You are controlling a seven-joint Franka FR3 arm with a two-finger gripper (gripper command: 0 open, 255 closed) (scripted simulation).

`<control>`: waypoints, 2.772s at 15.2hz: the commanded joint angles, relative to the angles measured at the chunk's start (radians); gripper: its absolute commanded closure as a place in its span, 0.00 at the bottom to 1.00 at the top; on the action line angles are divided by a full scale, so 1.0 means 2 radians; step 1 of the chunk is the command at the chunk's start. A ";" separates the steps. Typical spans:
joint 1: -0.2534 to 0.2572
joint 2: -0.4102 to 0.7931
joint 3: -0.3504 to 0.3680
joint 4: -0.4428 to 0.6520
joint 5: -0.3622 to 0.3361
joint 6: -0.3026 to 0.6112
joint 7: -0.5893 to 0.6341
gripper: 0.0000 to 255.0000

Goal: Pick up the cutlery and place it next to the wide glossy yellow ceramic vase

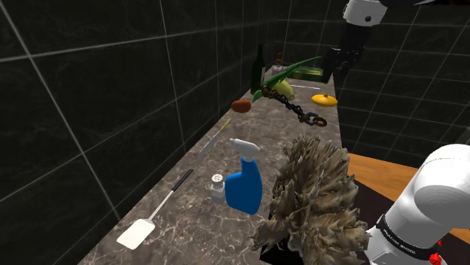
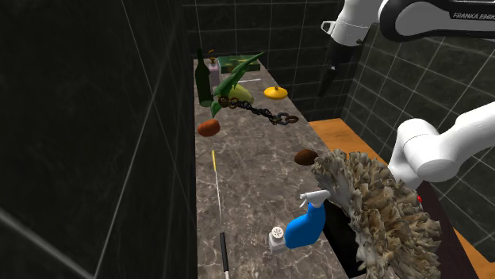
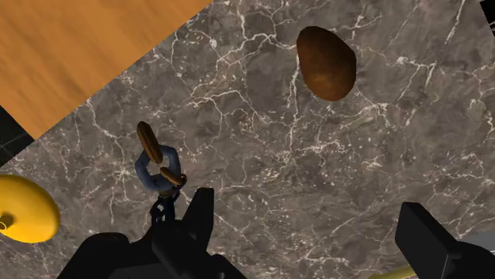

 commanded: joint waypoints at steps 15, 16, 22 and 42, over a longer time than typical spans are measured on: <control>-0.009 0.160 0.122 -0.006 0.070 0.139 0.273 0.00; -0.010 0.176 0.130 0.000 0.072 0.148 0.292 0.00; -0.017 0.285 0.170 0.053 0.069 0.197 0.406 0.00; 0.024 0.620 0.173 0.314 -0.001 0.256 0.676 0.00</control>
